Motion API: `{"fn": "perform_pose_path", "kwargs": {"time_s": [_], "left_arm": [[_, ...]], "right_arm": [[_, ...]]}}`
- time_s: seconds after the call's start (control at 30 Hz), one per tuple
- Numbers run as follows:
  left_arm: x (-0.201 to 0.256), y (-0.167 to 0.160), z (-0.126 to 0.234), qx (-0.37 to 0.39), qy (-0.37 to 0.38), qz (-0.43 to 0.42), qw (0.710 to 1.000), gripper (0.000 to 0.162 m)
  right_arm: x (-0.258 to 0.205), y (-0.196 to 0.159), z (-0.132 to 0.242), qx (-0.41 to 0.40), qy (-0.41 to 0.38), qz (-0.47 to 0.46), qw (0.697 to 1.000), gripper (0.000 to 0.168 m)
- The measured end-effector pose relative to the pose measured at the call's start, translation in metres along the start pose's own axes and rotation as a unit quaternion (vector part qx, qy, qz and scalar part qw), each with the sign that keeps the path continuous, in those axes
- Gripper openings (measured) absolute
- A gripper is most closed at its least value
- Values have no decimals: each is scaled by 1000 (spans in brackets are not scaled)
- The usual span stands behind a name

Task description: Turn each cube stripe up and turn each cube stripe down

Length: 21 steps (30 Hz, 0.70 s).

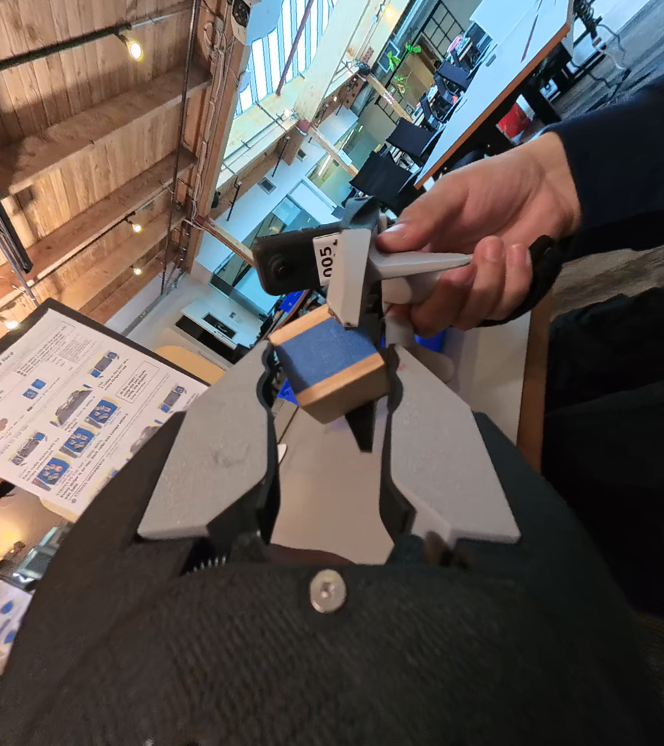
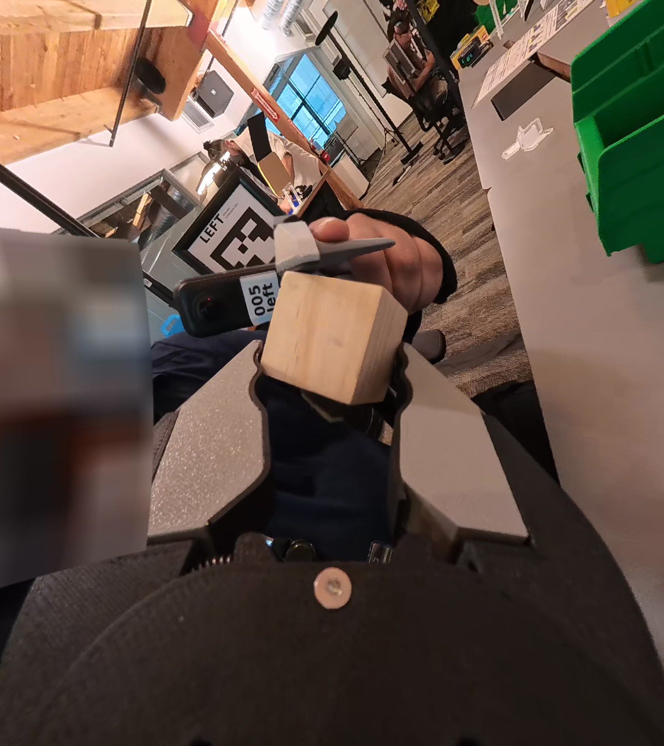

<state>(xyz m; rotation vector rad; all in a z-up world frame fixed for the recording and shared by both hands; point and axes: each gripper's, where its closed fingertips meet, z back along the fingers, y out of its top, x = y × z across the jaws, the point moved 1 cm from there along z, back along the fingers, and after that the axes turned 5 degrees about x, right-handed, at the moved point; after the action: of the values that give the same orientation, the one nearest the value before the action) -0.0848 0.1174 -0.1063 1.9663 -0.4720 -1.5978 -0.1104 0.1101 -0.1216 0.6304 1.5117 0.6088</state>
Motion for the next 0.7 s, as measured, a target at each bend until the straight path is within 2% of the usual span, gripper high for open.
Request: {"fn": "perform_pose_path", "kwargs": {"time_s": [0.03,0.23,0.37,0.57,0.7], "left_arm": [[-1,0,1,3,1,4,1000,51],[-2,-1,1,-7,6,-1,1000,47],[3,-5,0,-13,-3,7,1000,46],[10,-13,-5,-31,-8,1,999,53],[12,-15,-6,-38,-15,7,999,51]], "right_arm": [[0,1,1,3,1,-1,1000,62],[3,1,1,2,-21,11,1000,62],[14,-7,-2,-28,-76,39,996,62],[19,-14,-4,-53,-103,58,992,62],[21,-16,-1,-65,-125,73,987,61]]}}
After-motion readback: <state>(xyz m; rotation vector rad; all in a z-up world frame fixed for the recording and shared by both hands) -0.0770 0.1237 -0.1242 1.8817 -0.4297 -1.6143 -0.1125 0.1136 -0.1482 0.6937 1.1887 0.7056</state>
